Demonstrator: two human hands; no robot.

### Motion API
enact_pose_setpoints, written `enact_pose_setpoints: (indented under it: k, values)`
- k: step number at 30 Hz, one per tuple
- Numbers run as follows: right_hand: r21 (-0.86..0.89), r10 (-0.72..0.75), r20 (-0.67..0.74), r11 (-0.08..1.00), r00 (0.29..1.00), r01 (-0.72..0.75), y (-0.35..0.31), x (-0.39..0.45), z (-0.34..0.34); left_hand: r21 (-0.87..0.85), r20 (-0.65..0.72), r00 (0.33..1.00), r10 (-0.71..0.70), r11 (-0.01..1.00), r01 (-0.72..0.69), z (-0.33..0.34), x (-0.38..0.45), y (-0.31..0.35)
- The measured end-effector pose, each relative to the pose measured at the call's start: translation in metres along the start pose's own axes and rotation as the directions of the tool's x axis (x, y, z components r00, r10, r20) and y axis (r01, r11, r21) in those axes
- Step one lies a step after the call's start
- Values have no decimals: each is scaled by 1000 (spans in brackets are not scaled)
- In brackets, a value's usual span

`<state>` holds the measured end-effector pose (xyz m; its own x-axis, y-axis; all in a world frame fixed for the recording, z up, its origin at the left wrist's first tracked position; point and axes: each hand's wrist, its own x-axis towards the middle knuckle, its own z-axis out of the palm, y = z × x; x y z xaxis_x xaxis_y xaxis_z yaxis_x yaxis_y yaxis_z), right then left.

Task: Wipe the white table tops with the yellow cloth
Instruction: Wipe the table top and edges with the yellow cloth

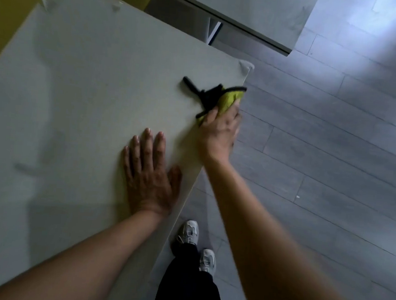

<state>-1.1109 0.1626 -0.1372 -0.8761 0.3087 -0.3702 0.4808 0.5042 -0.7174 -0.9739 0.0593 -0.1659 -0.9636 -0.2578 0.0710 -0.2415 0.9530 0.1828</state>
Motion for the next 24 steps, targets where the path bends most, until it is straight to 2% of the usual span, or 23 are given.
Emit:
enact_pose_setpoints:
  k: [3, 5, 10, 14, 17, 20, 24]
  values:
    - [39, -12, 23, 999, 1000, 12, 22, -67, 4, -5, 11, 1000, 7, 1000, -7, 0, 1, -3]
    - [19, -10, 47, 1000, 999, 9, 28, -82, 3, -34, 24, 1000, 18, 999, -17, -1, 3, -7]
    - [-20, 18, 44, 1000, 999, -17, 0, -25, -4, -72, 48, 986, 161, 985, -157, -13, -31, -34]
    - [-41, 47, 37, 998, 998, -45, -20, 20, -12, -5, 117, 986, 122, 992, -122, -42, -118, -90]
    - [-41, 28, 12, 999, 1000, -27, -18, 16, -14, 41, 184, 979, 91, 994, -100, -62, -181, -119]
    - [-37, 21, 27, 999, 999, -20, 0, -26, -6, 44, 202, 977, 66, 996, -76, -61, -204, -121]
    - [40, -27, 37, 999, 999, 25, 54, -137, 17, 35, 181, 981, 69, 996, -77, -56, -204, -120]
